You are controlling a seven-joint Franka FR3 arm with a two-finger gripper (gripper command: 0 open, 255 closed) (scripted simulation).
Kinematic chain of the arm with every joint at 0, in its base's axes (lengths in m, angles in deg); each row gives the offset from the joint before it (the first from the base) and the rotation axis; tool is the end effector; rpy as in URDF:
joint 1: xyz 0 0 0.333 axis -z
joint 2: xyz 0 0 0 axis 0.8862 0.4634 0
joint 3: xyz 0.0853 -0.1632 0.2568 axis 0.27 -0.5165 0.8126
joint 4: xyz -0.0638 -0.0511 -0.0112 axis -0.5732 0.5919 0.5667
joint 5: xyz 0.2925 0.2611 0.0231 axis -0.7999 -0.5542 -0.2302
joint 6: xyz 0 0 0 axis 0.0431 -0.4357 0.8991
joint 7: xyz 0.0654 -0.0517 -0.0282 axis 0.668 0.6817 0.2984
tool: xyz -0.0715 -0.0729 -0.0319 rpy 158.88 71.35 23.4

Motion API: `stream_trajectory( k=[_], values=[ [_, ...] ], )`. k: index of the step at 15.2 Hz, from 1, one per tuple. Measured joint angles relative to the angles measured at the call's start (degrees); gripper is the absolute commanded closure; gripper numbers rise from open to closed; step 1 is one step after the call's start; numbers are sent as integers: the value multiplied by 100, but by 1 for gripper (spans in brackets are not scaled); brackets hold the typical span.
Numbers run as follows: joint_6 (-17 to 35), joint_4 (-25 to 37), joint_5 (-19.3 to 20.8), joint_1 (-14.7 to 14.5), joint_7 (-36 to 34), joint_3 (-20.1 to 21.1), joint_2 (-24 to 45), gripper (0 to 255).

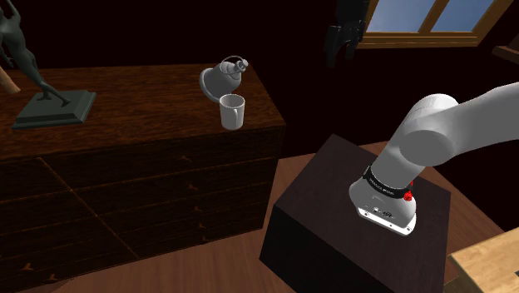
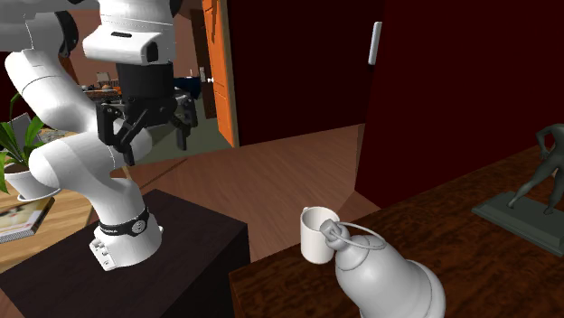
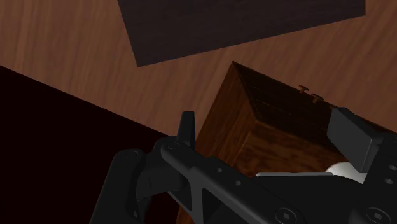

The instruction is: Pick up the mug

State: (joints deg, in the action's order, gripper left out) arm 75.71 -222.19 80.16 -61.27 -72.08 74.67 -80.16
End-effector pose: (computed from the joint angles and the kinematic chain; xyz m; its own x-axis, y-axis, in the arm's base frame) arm 0.2991 -0.0238 0.5516 0.9738 -0.1914 -0.1232 -0.1860 -0.9811 0.0537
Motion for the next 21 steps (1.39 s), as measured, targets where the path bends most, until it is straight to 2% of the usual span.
stream_trajectory(
  k=[2,4,12,21],
  values=[
    [84,1,-15,-9,-8,4,77,0],
    [380,-36,-91,-56,-71,51,305,0],
    [1825,83,-416,-269,-326,278,1682,0],
    [3051,879,-654,-486,-570,532,3453,0]
  ],
)
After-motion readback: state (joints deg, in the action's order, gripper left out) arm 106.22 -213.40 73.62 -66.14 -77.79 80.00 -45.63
